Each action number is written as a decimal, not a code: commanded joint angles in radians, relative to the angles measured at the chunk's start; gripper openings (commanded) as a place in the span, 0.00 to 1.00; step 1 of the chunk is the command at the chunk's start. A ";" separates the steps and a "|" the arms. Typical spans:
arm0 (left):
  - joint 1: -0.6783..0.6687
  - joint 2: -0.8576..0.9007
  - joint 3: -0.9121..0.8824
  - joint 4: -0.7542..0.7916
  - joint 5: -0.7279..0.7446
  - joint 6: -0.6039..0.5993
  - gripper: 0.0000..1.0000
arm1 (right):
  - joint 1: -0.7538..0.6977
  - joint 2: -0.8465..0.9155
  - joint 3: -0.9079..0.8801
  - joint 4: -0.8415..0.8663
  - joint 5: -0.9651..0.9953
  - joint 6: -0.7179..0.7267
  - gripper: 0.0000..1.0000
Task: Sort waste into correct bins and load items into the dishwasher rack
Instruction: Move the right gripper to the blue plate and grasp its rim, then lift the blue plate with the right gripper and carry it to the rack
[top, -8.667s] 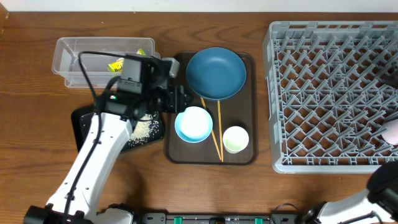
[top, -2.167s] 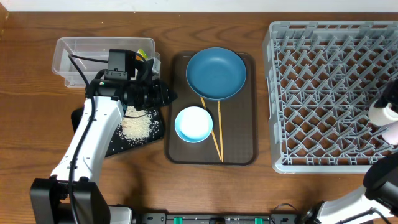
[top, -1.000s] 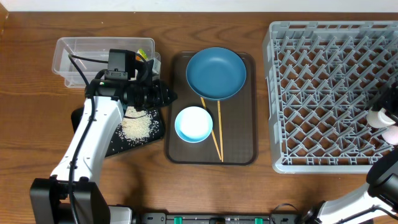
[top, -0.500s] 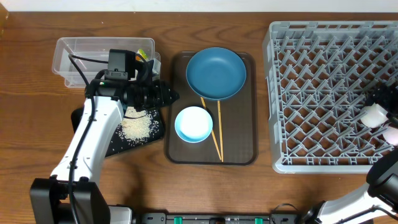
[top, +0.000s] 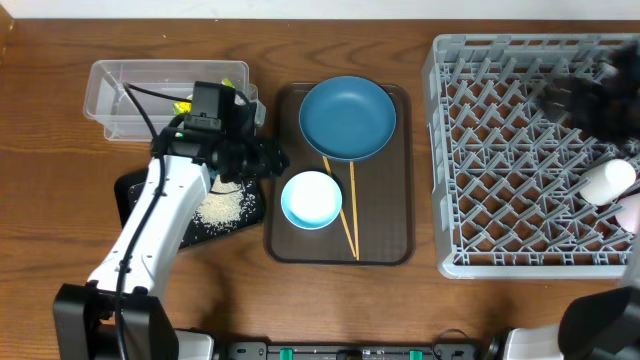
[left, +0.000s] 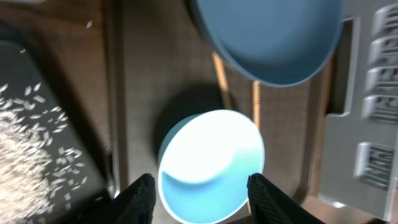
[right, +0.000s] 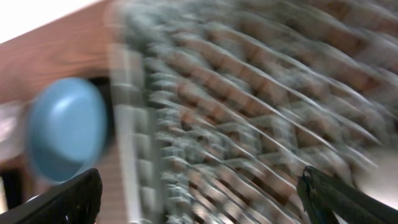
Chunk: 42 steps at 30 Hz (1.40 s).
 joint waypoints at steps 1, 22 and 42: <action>-0.007 -0.018 0.009 -0.028 -0.093 0.017 0.54 | 0.135 0.003 0.008 0.042 -0.092 0.079 0.99; -0.007 -0.018 0.009 -0.077 -0.109 0.017 0.55 | 0.686 0.335 0.000 0.171 0.431 0.430 0.93; -0.007 -0.018 0.009 -0.077 -0.111 0.017 0.55 | 0.690 0.534 0.000 0.205 0.425 0.599 0.40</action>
